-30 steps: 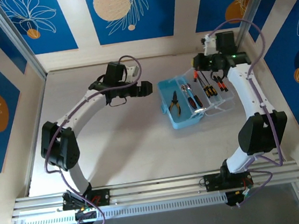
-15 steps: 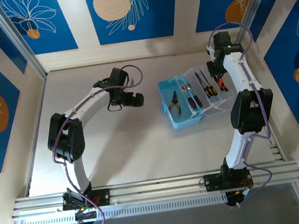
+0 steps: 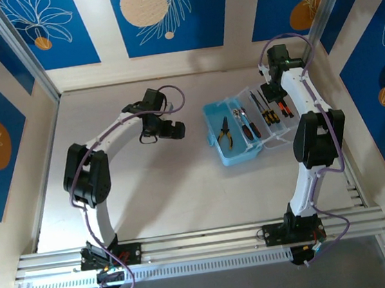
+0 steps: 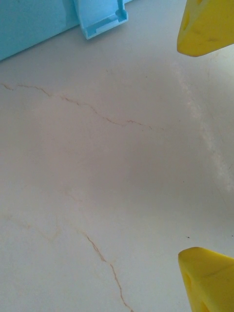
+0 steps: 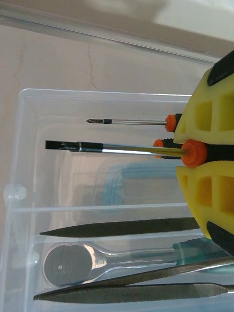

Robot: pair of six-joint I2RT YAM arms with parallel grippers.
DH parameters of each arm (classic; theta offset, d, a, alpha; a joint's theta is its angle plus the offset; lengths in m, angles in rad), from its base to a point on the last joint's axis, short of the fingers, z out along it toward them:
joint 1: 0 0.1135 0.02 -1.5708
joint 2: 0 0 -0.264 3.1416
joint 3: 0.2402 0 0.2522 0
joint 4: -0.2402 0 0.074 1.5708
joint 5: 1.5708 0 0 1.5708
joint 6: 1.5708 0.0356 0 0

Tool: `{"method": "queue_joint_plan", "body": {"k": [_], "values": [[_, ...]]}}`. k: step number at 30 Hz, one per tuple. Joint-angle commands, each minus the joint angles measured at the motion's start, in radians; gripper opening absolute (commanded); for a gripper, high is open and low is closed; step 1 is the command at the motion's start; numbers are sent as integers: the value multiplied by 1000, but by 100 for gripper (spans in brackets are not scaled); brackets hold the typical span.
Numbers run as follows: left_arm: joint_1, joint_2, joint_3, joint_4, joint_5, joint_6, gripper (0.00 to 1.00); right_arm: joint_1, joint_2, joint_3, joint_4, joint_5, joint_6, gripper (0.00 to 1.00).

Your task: Pack the tool kit

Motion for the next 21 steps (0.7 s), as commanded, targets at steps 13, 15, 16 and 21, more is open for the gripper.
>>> {"method": "queue_joint_plan", "body": {"k": [13, 15, 16, 21], "values": [[4, 2, 4, -9, 3, 15, 100, 18, -26, -10, -35, -63, 41, 20], [5, -2, -3, -4, 4, 15, 100, 18, -33, -16, -33, -64, 42, 20], [5, -3, -7, -2, 6, 16, 100, 18, -35, -18, -33, -63, 43, 21], [6, -6, -18, 5, 12, 14, 100, 18, -45, -20, -41, -59, 46, 27]]}}
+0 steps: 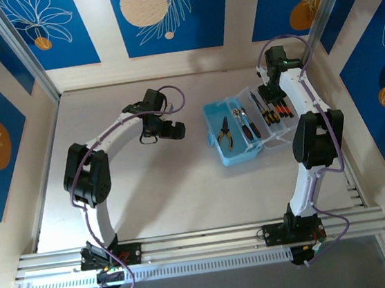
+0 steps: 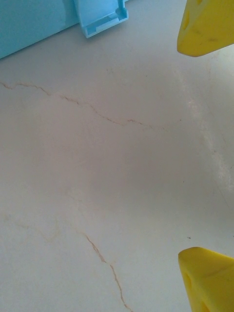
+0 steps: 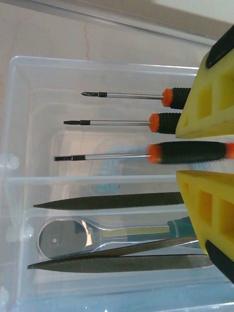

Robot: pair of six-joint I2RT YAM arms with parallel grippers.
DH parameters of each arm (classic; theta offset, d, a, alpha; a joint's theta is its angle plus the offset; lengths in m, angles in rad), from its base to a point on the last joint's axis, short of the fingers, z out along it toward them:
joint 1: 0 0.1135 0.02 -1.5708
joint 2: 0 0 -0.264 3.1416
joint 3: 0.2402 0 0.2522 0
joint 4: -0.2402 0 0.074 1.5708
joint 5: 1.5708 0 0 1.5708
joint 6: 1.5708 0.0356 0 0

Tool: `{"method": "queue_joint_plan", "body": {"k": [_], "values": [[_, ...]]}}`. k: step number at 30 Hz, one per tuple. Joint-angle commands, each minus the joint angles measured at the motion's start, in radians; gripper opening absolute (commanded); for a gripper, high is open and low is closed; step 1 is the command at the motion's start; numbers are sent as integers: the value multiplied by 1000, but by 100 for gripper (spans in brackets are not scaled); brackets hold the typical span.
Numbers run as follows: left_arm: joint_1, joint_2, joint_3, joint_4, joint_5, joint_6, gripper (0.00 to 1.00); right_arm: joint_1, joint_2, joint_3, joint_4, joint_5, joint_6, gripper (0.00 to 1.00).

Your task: Pack the tool kit

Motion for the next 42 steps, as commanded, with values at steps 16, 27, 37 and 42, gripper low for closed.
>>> {"method": "queue_joint_plan", "body": {"k": [16, 27, 37, 42], "values": [[10, 44, 46, -16, 9, 46, 100, -239, -564, -375, 133, -429, 553, 99], [9, 86, 90, 4, 55, 51, 100, -511, -840, -819, 133, -577, 892, 99], [9, 86, 84, 27, 62, 37, 100, -600, -718, -949, 271, -588, 951, 87], [9, 84, 69, 46, 67, 24, 100, -602, -636, -952, 324, -598, 961, 71]]}}
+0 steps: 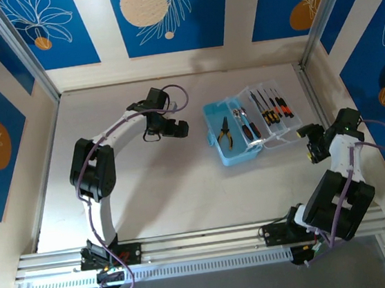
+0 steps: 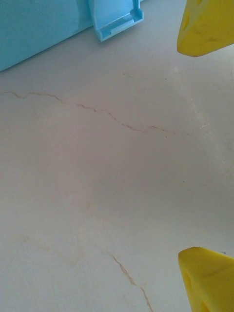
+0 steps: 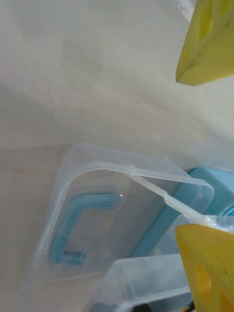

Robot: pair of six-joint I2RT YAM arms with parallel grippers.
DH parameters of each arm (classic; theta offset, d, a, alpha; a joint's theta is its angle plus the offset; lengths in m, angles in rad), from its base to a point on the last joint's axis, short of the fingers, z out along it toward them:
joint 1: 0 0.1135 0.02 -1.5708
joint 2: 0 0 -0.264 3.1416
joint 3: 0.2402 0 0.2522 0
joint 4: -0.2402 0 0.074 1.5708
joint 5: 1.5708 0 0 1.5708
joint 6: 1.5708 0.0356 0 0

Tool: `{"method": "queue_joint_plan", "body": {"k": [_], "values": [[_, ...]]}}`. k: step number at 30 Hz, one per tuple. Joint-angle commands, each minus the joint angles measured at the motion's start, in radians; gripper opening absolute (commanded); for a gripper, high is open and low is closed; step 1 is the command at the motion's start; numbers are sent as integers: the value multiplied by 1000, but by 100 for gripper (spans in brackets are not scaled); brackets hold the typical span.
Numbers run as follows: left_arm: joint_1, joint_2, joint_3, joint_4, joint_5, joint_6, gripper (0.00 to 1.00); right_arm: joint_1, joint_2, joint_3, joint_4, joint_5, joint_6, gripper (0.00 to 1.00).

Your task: Pack the tool kit

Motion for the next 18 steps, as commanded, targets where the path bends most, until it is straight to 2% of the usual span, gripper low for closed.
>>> {"method": "queue_joint_plan", "body": {"k": [1, 3, 8, 15, 18], "values": [[7, 6, 9, 17, 29, -1, 100, -4, 52, -14, 58, -30, 18, 67], [7, 11, 9, 17, 32, -4, 100, -4, 78, -17, 75, -26, 22, 60], [7, 20, 13, 12, 38, -4, 100, 6, 123, -15, 106, -16, 16, 52], [8, 36, 15, 18, 49, -12, 100, 56, 178, 11, 139, 31, 20, 50], [7, 43, 15, 19, 52, -13, 100, 80, 203, 27, 150, 54, 28, 46]]}}
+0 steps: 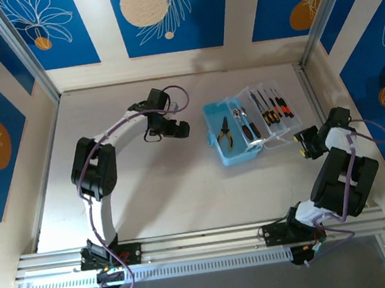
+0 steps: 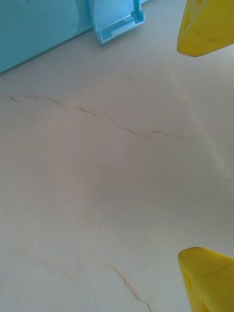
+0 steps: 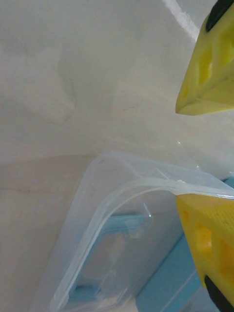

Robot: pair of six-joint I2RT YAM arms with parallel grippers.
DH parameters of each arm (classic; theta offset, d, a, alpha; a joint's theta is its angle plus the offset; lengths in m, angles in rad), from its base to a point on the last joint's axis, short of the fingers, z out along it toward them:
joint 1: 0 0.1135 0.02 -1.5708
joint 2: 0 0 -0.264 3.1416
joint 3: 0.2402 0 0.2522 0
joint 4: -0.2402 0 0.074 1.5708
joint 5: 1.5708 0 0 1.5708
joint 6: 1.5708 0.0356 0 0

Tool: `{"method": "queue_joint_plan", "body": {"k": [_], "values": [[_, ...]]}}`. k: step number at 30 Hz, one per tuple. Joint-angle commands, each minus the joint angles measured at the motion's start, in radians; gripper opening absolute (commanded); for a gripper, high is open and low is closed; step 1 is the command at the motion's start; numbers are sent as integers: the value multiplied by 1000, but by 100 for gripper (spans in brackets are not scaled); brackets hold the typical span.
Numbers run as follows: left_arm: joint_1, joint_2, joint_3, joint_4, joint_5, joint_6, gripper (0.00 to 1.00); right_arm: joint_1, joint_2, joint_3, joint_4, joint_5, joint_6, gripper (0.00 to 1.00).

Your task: Pack the tool kit

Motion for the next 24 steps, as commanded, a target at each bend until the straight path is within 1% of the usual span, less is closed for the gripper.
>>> {"method": "queue_joint_plan", "body": {"k": [1, 3, 6, 9, 13, 15, 18, 19, 24], "values": [[8, 23, 15, 9, 28, -12, 100, 25, 28, 38, 17, 32, 13, 45], [7, 28, 11, 14, 33, -15, 100, 39, 45, 50, 18, 47, 15, 44], [5, 36, 9, 27, 51, -26, 100, 53, 69, 61, 22, 73, 17, 35], [2, 45, 12, 47, 82, -43, 100, 64, 87, 67, 26, 103, 21, 33], [-10, 65, 28, 59, 103, -57, 100, 76, 106, 73, 31, 135, 18, 25], [-18, 83, 49, 59, 109, -61, 100, 86, 113, 76, 31, 148, 15, 18], [-33, 126, 92, 55, 107, -66, 100, 104, 118, 76, 32, 167, 12, 3], [-37, 139, 107, 52, 103, -69, 100, 109, 118, 76, 33, 172, 12, 0], [-52, 209, 180, 39, 99, -83, 100, 137, 106, 77, 25, 189, 12, 0]]}}
